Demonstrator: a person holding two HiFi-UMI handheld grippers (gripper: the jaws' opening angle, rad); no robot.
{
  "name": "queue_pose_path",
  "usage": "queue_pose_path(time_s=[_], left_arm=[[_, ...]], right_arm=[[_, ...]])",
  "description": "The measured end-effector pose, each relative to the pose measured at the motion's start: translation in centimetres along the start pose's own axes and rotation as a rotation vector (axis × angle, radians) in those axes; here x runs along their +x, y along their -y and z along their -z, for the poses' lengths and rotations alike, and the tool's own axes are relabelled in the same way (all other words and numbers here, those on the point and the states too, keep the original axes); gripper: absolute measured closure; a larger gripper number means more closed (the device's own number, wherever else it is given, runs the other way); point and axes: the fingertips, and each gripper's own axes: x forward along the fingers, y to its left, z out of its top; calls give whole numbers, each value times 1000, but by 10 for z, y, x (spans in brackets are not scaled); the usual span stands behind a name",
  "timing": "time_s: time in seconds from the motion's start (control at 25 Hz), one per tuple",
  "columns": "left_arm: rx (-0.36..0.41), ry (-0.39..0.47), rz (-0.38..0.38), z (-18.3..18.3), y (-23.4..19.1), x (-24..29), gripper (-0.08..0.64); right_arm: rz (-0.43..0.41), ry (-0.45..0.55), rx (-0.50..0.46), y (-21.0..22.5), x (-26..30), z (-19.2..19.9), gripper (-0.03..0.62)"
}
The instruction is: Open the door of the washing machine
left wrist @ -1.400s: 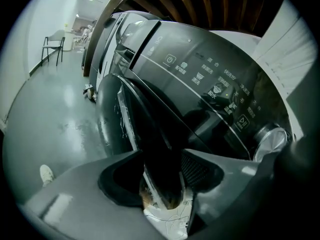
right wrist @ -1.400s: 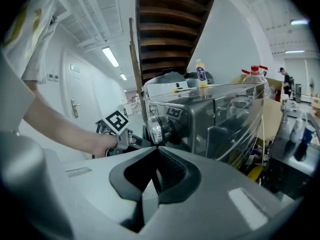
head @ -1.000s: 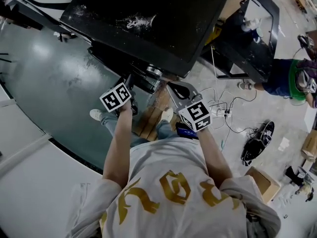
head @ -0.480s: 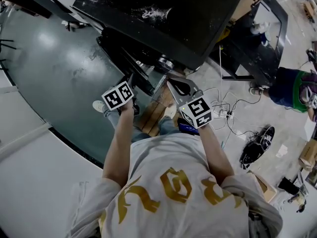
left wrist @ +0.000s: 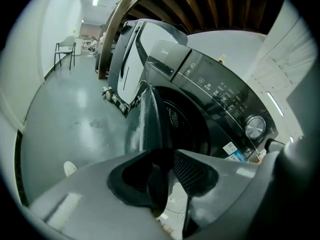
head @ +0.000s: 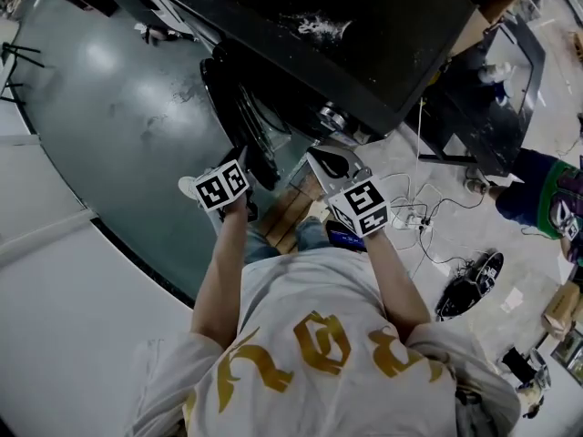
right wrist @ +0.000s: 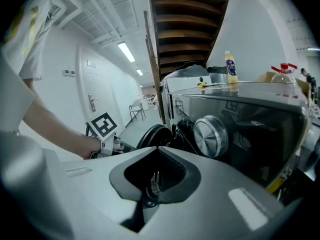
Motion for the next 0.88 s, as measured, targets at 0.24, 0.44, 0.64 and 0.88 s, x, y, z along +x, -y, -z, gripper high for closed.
queue_pose_path(time_s=[0.24,0.44,0.64,0.88], left_arm=[[29,-7,-53,2,-26,-18,436],[56,-9,-87,0,-49,-29,439],[80,-6,-115,-4,-70,-40,439],[106,4,-160,-11,-94,-54,439]], right_arm=[[-56,-4,-18,-21,22,-7,571],[-103,-11,-20,-39,42,-8,571],[-133,-19,-18,-53,59,-10,571],[-152,-51,-23,-62,72,-7,571]])
